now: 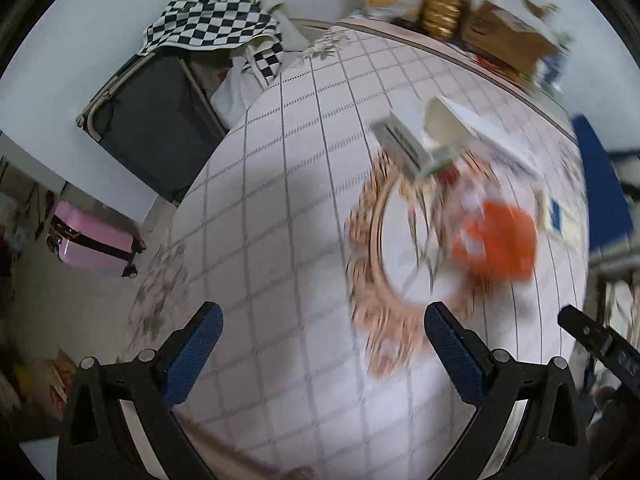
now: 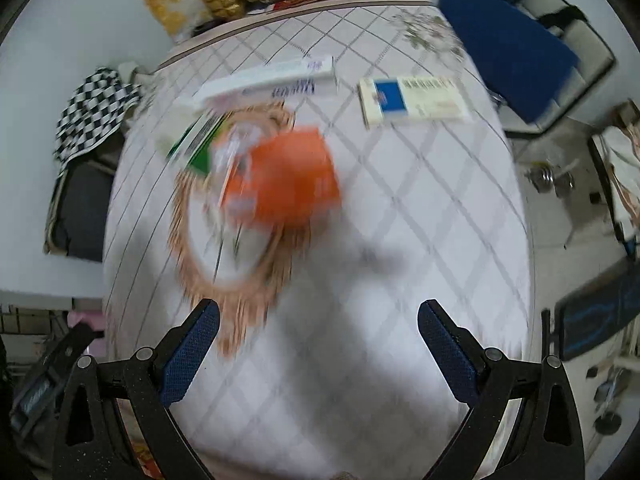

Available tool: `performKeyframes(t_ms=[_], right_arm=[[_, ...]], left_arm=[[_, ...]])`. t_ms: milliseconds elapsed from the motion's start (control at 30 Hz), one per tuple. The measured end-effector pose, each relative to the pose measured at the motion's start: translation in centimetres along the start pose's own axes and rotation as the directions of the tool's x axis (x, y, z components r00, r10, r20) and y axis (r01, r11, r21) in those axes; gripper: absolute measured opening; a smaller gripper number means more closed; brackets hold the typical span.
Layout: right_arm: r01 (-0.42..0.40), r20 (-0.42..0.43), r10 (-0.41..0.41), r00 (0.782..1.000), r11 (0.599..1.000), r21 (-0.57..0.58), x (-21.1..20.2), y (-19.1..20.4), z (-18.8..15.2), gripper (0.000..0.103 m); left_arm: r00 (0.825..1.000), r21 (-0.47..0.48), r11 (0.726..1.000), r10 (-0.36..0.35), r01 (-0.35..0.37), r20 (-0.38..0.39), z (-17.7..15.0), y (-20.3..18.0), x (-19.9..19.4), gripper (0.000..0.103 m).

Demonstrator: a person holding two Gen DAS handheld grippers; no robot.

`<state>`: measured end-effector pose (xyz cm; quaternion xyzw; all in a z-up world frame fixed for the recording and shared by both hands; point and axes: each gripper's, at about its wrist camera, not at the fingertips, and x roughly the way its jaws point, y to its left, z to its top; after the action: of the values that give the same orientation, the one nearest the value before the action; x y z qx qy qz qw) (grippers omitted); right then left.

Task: Collect trash
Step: 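Raise both tools back toward the remaining items on the table, then grasp the white open box with the left tool while the right tool grasps the orange snack wrapper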

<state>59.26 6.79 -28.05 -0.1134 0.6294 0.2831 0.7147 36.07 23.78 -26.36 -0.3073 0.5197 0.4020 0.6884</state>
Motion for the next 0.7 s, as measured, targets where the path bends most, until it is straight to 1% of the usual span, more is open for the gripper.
performKeyframes(t_ms=[100, 167, 200, 300, 333, 367, 400, 433, 467, 500, 533, 567, 600, 633, 667, 700], right_arm=[[0.022, -0.040, -0.023, 0.999, 1.000, -0.011, 5.0, 0.9, 5.6, 0.100], [0.009, -0.085, -0.009, 0.996, 1.000, 0.002, 8.4, 1.3, 8.7, 0.100], [0.004, -0.103, -0.003, 0.995, 1.000, 0.008, 9.7, 1.4, 9.5, 0.096], [-0.003, -0.140, 0.002, 0.990, 1.000, -0.010, 12.7, 2.5, 11.7, 0.091], [-0.009, -0.148, 0.007, 0.989, 1.000, -0.016, 13.4, 2.6, 12.1, 0.089], [-0.013, -0.157, 0.008, 0.988, 1.000, -0.025, 14.1, 2.9, 12.5, 0.083], [-0.014, -0.163, 0.009, 0.987, 0.999, -0.031, 14.5, 3.1, 12.5, 0.076], [-0.009, -0.164, 0.003, 0.986, 0.999, -0.038, 14.9, 3.3, 12.7, 0.074], [-0.007, -0.158, -0.001, 0.987, 0.999, -0.045, 15.1, 3.4, 13.0, 0.070], [-0.007, -0.154, -0.001, 0.988, 0.999, -0.048, 15.3, 3.3, 13.2, 0.063], [-0.003, -0.150, -0.004, 0.989, 0.999, -0.046, 15.5, 3.3, 13.4, 0.060], [0.001, -0.146, -0.007, 0.989, 0.999, -0.040, 15.5, 3.3, 13.7, 0.051], [0.002, -0.141, -0.007, 0.990, 0.999, -0.035, 15.5, 3.2, 14.0, 0.044], [0.006, -0.137, -0.010, 0.991, 0.999, -0.032, 15.6, 3.1, 14.0, 0.039], [0.012, -0.132, -0.016, 0.991, 1.000, -0.026, 15.6, 3.1, 14.2, 0.034], [0.017, -0.126, -0.019, 0.992, 1.000, -0.018, 15.5, 2.9, 14.4, 0.030]], left_arm=[[0.999, -0.049, 0.999, 0.010, -0.012, -0.038, 3.2, -0.6, 2.8, 0.102], [0.998, -0.080, 0.997, -0.011, 0.006, -0.063, 4.9, -0.9, 4.3, 0.102], [0.997, -0.091, 0.996, -0.022, 0.016, -0.070, 5.5, -1.0, 4.8, 0.102], [0.992, -0.136, 0.988, -0.091, 0.079, -0.084, 8.1, -1.9, 6.8, 0.102], [0.988, -0.149, 0.983, -0.124, 0.110, -0.088, 9.1, -2.3, 7.5, 0.102], [0.985, -0.158, 0.979, -0.148, 0.132, -0.091, 9.8, -2.8, 8.0, 0.100], [0.982, -0.164, 0.975, -0.164, 0.147, -0.095, 10.4, -3.2, 8.5, 0.092], [0.976, -0.173, 0.970, -0.190, 0.170, -0.106, 11.2, -3.7, 9.2, 0.087], [0.971, -0.181, 0.967, -0.202, 0.178, -0.125, 11.9, -4.3, 10.2, 0.080], [0.968, -0.187, 0.965, -0.209, 0.181, -0.140, 12.5, -4.7, 11.1, 0.080], [0.965, -0.192, 0.963, -0.216, 0.187, -0.148, 12.9, -5.0, 11.7, 0.078], [0.964, -0.195, 0.963, -0.218, 0.186, -0.154, 13.2, -5.3, 12.4, 0.065], [0.963, -0.192, 0.965, -0.213, 0.181, -0.164, 13.5, -5.6, 13.1, 0.049], [0.962, -0.178, 0.968, -0.207, 0.175, -0.179, 13.6, -5.9, 13.7, 0.040], [0.961, -0.172, 0.970, -0.206, 0.174, -0.185, 13.7, -6.0, 14.0, 0.023], [0.959, -0.167, 0.969, -0.210, 0.180, -0.187, 13.6, -6.0, 14.1, 0.016]])
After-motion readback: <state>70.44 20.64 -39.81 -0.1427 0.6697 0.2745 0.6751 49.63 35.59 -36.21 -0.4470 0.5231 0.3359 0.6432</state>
